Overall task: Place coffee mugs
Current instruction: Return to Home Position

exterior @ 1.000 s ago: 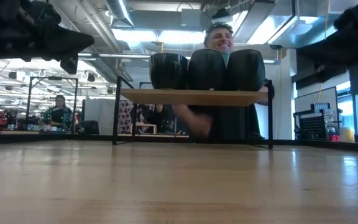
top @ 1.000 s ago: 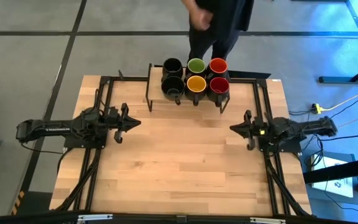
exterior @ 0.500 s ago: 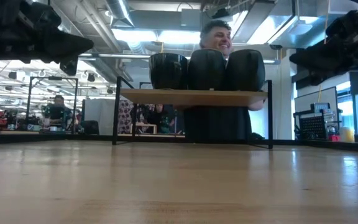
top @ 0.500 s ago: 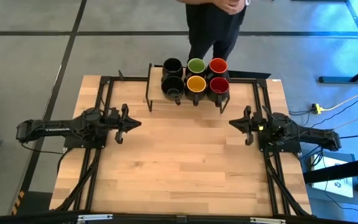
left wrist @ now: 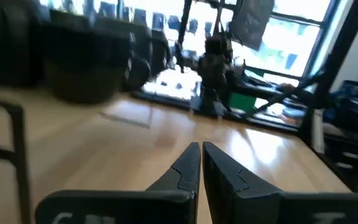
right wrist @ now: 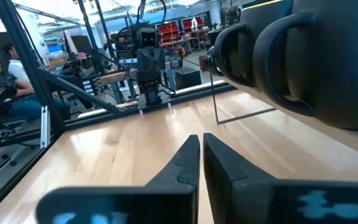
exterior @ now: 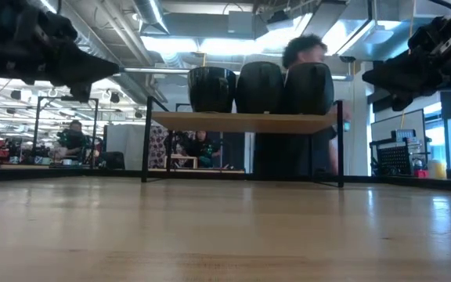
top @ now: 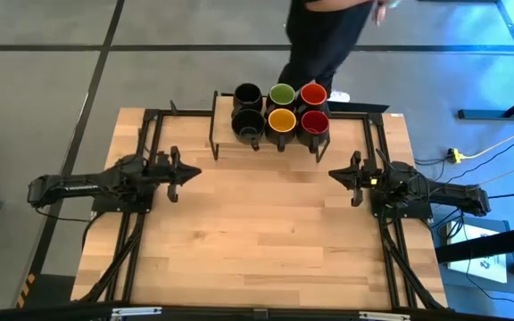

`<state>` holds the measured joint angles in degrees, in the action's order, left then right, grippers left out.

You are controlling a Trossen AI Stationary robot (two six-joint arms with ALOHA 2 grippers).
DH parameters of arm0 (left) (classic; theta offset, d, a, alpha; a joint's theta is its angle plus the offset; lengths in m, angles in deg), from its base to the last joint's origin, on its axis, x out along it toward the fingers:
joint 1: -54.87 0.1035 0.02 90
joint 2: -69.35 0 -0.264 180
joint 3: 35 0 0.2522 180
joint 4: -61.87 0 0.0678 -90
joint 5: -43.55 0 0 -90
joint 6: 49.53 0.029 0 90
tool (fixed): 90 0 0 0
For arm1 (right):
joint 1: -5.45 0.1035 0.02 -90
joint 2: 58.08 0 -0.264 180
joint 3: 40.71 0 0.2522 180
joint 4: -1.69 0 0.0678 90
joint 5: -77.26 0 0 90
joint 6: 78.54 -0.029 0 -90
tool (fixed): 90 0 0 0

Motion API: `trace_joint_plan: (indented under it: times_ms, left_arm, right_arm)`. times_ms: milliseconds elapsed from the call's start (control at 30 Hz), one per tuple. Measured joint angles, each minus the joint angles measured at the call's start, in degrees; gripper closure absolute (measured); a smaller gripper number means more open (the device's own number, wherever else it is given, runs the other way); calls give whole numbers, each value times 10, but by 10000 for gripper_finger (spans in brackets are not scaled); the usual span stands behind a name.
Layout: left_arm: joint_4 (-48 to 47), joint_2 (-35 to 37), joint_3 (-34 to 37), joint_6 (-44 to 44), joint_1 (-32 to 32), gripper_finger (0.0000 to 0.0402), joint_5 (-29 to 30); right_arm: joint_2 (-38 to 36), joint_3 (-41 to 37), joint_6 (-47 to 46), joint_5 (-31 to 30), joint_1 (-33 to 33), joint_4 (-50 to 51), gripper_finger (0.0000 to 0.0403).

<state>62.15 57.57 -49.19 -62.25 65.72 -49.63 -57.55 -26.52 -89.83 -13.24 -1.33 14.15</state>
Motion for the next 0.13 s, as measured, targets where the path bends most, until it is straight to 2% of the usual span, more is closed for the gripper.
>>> trace_joint_plan:
  times_ms: [133]
  left_arm:
    - [-39, 56, 0, 27, 0, 399, 26]
  right_arm:
    - [0, 0, 0, 1, 0, 0, 393]
